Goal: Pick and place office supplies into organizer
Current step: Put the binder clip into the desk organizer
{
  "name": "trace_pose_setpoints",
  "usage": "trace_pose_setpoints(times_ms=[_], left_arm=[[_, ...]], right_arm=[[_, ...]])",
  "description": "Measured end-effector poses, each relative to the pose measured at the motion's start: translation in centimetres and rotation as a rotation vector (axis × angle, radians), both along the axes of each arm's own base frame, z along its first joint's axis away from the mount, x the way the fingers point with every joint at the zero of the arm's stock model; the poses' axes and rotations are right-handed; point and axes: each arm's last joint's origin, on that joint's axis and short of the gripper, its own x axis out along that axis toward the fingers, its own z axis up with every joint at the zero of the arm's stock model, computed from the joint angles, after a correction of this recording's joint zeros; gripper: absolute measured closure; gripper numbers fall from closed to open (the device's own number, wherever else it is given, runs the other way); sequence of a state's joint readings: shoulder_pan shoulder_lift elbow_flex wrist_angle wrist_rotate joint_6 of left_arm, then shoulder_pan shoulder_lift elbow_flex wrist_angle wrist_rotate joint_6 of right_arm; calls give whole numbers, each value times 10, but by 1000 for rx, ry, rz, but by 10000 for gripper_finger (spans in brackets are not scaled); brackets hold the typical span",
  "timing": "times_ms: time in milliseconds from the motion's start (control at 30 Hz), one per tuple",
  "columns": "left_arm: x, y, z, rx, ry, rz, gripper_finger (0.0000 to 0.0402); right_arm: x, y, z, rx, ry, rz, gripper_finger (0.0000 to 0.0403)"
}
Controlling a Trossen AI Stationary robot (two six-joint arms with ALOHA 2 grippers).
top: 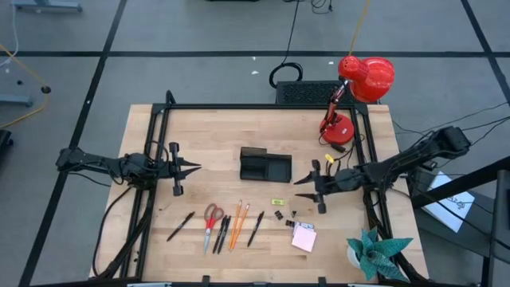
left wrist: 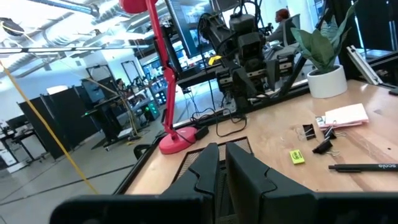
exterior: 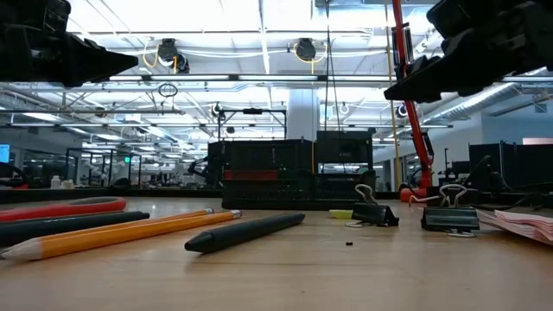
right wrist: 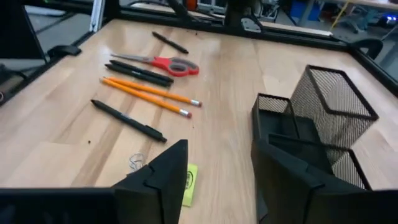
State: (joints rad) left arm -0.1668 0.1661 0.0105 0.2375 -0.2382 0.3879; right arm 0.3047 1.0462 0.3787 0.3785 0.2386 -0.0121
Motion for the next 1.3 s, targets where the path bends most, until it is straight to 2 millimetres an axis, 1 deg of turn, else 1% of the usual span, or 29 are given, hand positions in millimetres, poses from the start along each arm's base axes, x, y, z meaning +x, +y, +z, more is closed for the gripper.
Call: trace_pose_setpoints(times_ms=[267,400,567,767,933,1133,1300], left_arm=[[0,0,0,2,0,1,366],[0,0,0,2,0,0,366],[0,0,0,2,4,1,366],[0,0,0,-6,1,0,366],[0,0,0,-23,-1,-1,366],[0,0,0,-24,-1,-1,366],[0,0,-1,-22,11,-1,366]], right_arm=[[3,1,-3,-23,13,17,235],[1,7,-5,66,45,139,237],[-3,14,-20,93,187,151,226],[-2,14,-34,99,284,130,215],[-2,14,-47,74,370,121,214],[0,15,-56,62,414,118,217],[7,18,-61,67,373,127,217]])
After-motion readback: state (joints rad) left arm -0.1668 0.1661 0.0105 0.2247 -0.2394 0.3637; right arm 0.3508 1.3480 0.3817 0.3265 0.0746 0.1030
